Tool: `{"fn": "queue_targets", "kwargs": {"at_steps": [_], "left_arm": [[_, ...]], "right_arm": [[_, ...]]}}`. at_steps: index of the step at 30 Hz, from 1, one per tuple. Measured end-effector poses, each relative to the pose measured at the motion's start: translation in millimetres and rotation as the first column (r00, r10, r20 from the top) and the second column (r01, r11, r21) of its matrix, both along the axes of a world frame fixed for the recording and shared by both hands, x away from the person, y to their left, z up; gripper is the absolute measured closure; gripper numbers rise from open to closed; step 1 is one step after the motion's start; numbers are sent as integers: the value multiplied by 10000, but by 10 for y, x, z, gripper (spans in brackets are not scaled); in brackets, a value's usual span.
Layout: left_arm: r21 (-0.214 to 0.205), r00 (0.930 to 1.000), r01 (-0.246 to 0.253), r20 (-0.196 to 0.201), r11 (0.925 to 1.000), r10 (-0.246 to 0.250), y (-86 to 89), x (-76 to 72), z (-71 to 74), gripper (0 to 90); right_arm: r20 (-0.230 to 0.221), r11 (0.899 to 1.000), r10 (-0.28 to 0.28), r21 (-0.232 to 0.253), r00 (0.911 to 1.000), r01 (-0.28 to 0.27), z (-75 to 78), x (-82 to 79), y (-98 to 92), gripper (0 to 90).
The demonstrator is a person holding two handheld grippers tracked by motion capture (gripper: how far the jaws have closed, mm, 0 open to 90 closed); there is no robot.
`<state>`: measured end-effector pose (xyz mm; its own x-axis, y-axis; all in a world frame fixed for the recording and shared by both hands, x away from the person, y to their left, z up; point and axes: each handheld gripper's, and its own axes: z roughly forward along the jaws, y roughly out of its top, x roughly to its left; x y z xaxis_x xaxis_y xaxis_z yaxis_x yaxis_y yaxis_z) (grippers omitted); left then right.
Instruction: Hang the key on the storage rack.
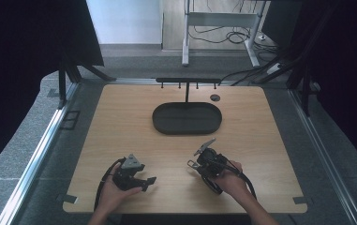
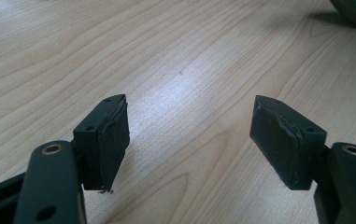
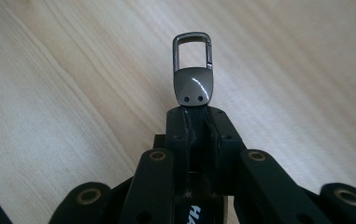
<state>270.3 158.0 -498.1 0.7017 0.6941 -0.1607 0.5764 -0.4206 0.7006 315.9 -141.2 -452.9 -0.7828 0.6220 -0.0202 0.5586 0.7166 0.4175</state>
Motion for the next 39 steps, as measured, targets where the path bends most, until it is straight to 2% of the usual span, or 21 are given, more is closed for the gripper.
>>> {"fn": "queue_targets", "kwargs": {"at_steps": [4,11,22,35,39], "left_arm": [[-9,10000,17,-3,10000,-17,-6,-3,-1,290],[3,10000,-6,5,10000,6,2,-1,2,290],[-13,10000,-16,4,10000,16,-4,1,-4,290],[28,10000,1,-18,10000,-1,-13,0,-10,290],[28,10000,7,-20,10000,-7,-15,-1,-10,290]], "right_arm": [[410,9994,-91,331,9991,78,116,-8,-32,807],[803,9947,-432,965,9958,354,240,6,-130,807],[1558,9811,-939,1823,9833,648,412,-15,-254,807],[1871,9700,-1208,2308,9749,759,507,-18,-338,807],[1768,9690,-1223,2343,9766,789,509,-8,-351,807]]}}
